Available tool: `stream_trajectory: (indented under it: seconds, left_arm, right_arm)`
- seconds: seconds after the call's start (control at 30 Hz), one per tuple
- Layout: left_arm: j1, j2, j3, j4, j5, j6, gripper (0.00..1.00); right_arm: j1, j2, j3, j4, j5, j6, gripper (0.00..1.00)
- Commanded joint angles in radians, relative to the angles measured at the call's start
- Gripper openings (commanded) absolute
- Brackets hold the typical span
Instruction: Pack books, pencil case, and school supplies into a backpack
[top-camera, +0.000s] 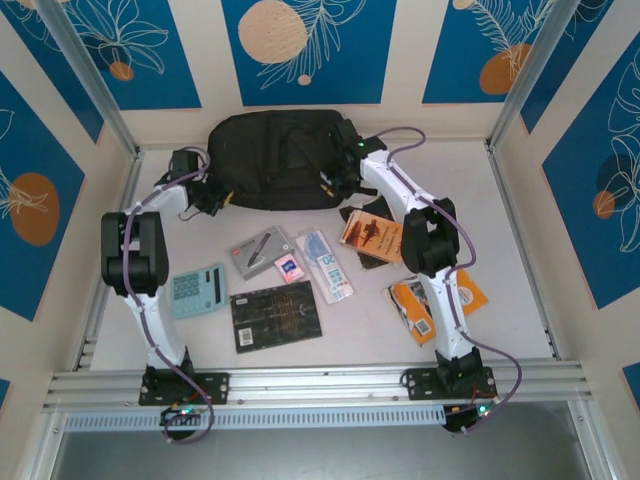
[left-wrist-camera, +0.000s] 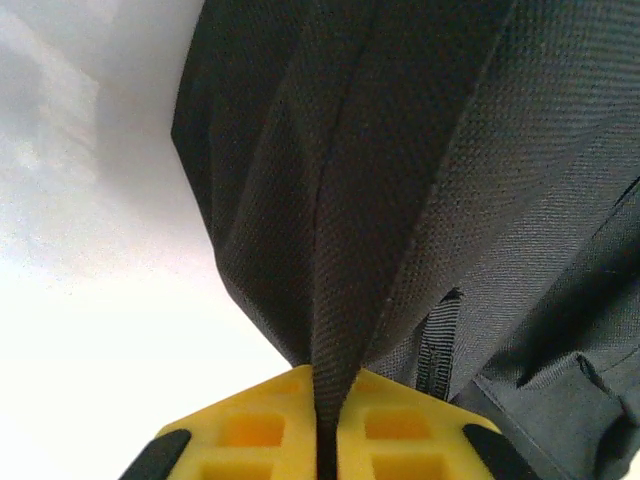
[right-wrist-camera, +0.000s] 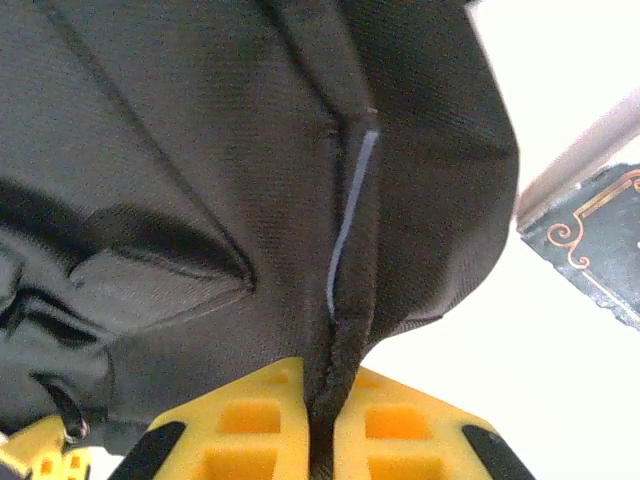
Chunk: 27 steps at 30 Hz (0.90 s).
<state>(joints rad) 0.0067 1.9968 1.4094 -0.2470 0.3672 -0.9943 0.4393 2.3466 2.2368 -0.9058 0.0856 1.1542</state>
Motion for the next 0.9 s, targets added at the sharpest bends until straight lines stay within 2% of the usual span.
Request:
stream_trajectory:
  seconds: [0.0, 0.07, 0.2, 0.3, 0.37, 0.43, 0.5, 0.6, 0.73, 0.87]
  left_arm:
    - [0.000, 0.001, 0.020, -0.014, 0.055, 0.008, 0.03]
    - [-0.006, -0.036, 0.020, -0.007, 0.076, 0.004, 0.00]
    - [-0.037, -0.158, 0.011, -0.022, 0.079, 0.003, 0.00]
    - [-0.067, -0.258, 0.015, -0.057, 0.074, 0.009, 0.00]
    - [-0.086, -0.325, 0.012, -0.081, 0.067, 0.014, 0.00]
    - [-0.112, -0.396, -0.007, -0.092, 0.055, 0.023, 0.00]
    - [-0.149, -0.454, -0.026, -0.104, 0.043, 0.041, 0.00]
    - [-0.213, -0.533, -0.043, -0.134, 0.019, 0.091, 0.00]
    - [-0.300, -0.623, -0.041, -0.186, -0.069, 0.169, 0.00]
    - [-0.334, -0.691, -0.057, -0.222, -0.088, 0.180, 0.00]
  right_arm:
    - [0.003, -0.006, 0.161, -0.092, 0.051, -0.149, 0.06]
    - [0.007, 0.004, 0.260, -0.169, 0.069, -0.199, 0.01]
    - [0.018, 0.036, 0.478, -0.346, 0.127, -0.295, 0.00]
    - [0.036, 0.088, 0.728, -0.514, 0.237, -0.373, 0.00]
    - [0.038, 0.134, 0.902, -0.623, 0.255, -0.399, 0.00]
    - [0.033, 0.066, 0.830, -0.647, 0.248, -0.407, 0.00]
    - [0.046, 0.067, 0.900, -0.707, 0.270, -0.439, 0.00]
    - [0.076, 0.025, 0.904, -0.764, 0.328, -0.487, 0.00]
    - [0.104, -0.025, 0.917, -0.832, 0.423, -0.492, 0.00]
    - [0.119, -0.051, 0.916, -0.872, 0.460, -0.497, 0.06]
